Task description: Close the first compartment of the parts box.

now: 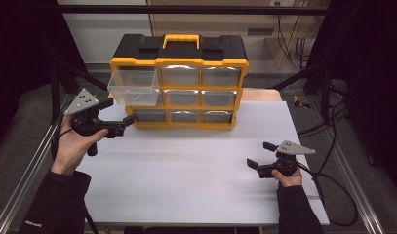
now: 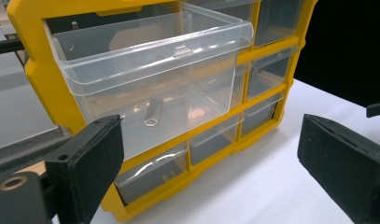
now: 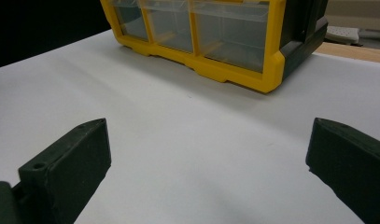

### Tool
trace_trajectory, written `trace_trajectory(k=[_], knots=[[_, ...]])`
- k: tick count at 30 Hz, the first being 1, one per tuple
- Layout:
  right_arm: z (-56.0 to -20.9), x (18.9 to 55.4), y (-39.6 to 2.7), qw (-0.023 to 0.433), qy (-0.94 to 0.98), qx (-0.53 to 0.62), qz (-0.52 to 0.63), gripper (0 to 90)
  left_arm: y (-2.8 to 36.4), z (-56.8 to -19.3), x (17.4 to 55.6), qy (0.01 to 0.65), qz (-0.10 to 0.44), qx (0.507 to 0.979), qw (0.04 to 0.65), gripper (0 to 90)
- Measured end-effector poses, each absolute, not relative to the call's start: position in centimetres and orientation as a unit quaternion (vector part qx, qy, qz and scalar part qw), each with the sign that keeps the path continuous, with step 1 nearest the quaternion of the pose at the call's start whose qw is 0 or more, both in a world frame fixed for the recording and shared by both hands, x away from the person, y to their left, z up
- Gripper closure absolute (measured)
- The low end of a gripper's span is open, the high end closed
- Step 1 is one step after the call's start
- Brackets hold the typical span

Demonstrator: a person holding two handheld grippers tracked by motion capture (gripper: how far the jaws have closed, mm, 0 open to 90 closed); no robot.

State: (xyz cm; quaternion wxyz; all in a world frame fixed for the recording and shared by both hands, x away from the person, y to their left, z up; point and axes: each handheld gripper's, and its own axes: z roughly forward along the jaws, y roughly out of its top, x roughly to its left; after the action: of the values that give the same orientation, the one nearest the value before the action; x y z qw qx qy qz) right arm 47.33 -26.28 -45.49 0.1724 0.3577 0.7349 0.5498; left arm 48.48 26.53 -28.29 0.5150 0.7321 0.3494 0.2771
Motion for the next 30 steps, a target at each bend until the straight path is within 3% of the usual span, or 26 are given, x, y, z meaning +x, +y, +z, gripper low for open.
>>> trace_trajectory(k=[30], knots=[[-45.58, 47.36, -26.22, 0.174, 0.736, 0.356, 0.548, 0.7, 26.29, -28.89, 48.55, 0.353, 0.278, 0.735, 0.508, 49.9]])
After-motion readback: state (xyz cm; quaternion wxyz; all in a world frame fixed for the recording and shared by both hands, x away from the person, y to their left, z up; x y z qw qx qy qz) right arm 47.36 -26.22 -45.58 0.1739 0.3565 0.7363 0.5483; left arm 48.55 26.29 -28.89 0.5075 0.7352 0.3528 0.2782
